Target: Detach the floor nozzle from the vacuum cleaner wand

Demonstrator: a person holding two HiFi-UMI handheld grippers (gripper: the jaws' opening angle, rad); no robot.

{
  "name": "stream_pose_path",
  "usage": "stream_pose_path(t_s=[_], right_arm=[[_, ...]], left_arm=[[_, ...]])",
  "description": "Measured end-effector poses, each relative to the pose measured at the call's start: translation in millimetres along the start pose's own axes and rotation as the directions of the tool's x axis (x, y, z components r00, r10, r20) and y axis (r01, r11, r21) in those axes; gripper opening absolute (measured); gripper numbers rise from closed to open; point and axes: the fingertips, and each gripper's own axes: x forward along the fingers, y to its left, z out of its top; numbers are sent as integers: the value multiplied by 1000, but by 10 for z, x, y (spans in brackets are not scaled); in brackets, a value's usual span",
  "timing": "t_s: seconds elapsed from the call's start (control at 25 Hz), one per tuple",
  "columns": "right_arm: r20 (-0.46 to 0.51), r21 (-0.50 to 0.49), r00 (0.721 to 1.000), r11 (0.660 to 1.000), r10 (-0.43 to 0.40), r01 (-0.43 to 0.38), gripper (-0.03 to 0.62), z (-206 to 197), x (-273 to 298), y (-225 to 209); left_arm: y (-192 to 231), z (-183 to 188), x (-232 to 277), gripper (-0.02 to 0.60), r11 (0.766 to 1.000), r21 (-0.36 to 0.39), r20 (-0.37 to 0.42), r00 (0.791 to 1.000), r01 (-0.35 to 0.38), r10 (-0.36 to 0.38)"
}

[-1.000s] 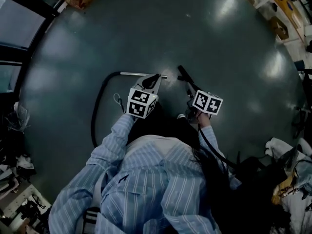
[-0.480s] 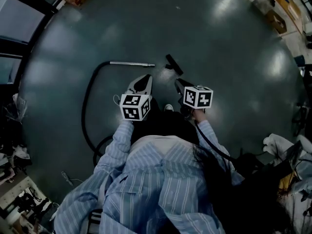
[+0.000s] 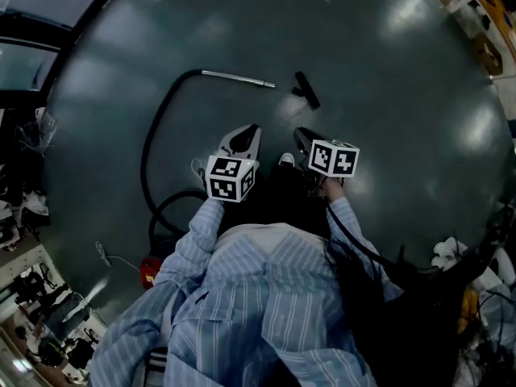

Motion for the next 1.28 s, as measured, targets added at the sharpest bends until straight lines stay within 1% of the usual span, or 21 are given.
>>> stream_pose_path(t_s=[0.08,0.16,0.28,0.36,0.56,0.72,0.92,1.12,1.28], right_arm=[[-19,-27,1000,1000,4,-4,52,-71,24,21],[-33,-31,999,999,12,-13,51,-158,92,78],[-38,-31,999,999,11,-12,52,-227,212,295],[-46,-36,999,999,11,-13,52,-343,295,441],[-58,-62,998,998,14,-17,52,-750,432,802],[-52,-56,998,998,22,-25,52,-1124,460,1209],[-33,-49,999,998,32,-34,52,-1575,432,1705],[-30,-39,999,999,24,-25,52,-2052,357,1928],[-45,-57,999,998,-13,10,52,-2268,165,1968]], left_arm=[[-13,-76,-104,21,1000,-8,0,1000,-14,14],[27,-175,-238,21,1000,-17,-4,1000,-24,24],[209,-331,-489,21,999,-33,-13,999,-41,41],[322,-446,-657,21,998,-42,-12,999,-47,47],[521,-672,-1047,21,998,-47,24,999,-42,43],[685,-786,-1466,21,999,-35,59,998,-29,31],[917,-970,-2035,21,999,-42,101,994,-27,31],[1048,-1318,-2422,21,996,-88,124,992,-22,33],[1025,-1458,-2553,21,990,-142,138,990,-1,21]])
